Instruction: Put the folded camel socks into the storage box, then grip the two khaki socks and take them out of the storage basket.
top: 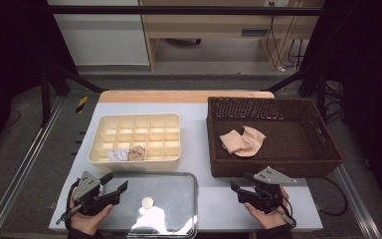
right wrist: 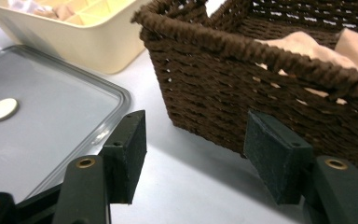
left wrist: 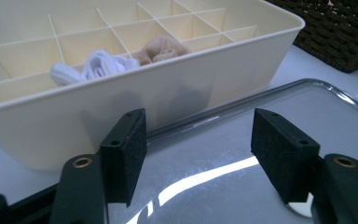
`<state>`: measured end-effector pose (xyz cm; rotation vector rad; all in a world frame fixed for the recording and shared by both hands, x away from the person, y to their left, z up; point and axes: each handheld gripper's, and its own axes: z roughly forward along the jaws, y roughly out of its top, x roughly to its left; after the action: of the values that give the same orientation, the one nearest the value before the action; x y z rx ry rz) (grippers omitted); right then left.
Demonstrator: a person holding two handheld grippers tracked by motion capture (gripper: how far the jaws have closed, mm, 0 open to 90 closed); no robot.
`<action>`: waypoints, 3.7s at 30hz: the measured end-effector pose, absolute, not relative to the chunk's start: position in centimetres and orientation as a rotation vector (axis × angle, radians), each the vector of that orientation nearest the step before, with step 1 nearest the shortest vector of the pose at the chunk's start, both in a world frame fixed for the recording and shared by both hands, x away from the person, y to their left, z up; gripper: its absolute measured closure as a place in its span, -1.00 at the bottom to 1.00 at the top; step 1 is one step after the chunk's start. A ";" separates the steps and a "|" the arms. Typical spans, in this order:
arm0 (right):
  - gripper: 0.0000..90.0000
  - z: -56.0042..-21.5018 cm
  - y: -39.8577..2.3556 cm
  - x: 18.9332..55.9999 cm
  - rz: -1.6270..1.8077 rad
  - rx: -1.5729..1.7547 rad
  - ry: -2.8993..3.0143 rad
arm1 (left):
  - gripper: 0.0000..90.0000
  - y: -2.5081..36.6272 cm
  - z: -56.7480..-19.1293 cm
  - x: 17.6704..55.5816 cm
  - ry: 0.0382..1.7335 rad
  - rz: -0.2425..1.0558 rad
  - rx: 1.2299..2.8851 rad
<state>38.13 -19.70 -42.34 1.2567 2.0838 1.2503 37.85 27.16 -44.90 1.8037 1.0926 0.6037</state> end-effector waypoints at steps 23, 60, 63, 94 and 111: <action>-0.27 -36.9 -18.8 40.6 1.292 1.195 1.972 | -0.31 27.5 -46.7 38.0 1.150 0.587 1.834; -0.22 -33.2 -20.9 56.9 1.124 1.348 1.852 | -0.09 27.6 -47.3 38.2 1.149 0.634 1.858; -0.19 -33.3 -21.5 57.8 1.113 1.375 1.842 | -0.07 27.6 -47.3 38.2 1.145 0.647 1.850; -0.02 -41.4 -25.1 60.0 0.863 1.593 1.941 | -0.03 27.8 -47.1 38.4 1.183 0.587 1.895; 0.26 -42.6 -25.5 60.6 0.725 1.712 2.017 | 0.01 27.7 -47.1 38.4 1.172 0.593 1.902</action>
<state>60.62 -25.50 -42.64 1.7122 2.0172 0.7254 38.42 27.74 -47.10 1.9018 1.1723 0.5930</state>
